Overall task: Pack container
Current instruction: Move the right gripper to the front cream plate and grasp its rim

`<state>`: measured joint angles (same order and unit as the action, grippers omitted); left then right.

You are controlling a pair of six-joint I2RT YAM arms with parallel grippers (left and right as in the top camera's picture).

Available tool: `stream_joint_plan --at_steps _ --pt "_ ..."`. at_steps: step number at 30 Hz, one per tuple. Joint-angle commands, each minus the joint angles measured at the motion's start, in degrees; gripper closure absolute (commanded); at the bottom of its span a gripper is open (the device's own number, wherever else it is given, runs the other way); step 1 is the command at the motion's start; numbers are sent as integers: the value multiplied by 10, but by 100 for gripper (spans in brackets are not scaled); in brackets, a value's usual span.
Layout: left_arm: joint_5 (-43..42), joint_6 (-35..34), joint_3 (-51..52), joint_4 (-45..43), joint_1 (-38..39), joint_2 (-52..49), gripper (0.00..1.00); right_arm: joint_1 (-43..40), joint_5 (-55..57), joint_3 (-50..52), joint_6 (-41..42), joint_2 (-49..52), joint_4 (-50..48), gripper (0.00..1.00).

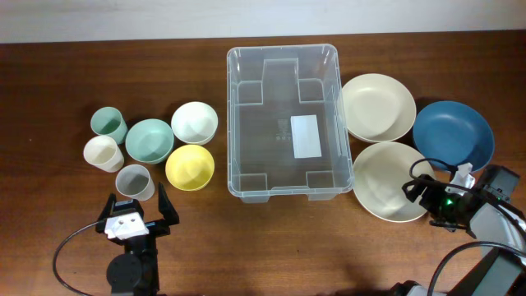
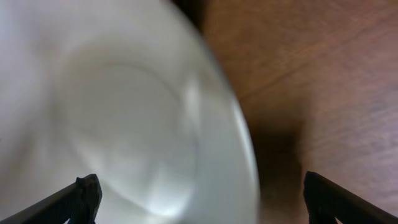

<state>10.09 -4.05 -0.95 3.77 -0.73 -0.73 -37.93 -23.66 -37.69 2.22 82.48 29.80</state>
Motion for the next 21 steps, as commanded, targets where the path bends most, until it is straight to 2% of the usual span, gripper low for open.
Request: stream_joint_plan --at_steps 1,7,9,12,14,18,21 --pt "2 7 4 -1 -1 4 1 4 38 5 28 17 -2 0" --pt "2 7 4 -1 -1 4 1 4 -14 9 27 31 -33 1" --pt "2 7 4 -1 -1 4 0 4 -14 10 27 31 -37 7" --pt "2 7 4 -1 -1 4 1 4 -14 12 27 31 -41 33" --pt "2 7 4 -1 -1 4 1 4 -14 13 27 31 -46 42" --pt "2 7 4 -1 -1 4 1 4 -14 31 28 31 -71 44" --pt "2 7 4 -1 -1 4 1 4 -14 49 31 31 -94 53"
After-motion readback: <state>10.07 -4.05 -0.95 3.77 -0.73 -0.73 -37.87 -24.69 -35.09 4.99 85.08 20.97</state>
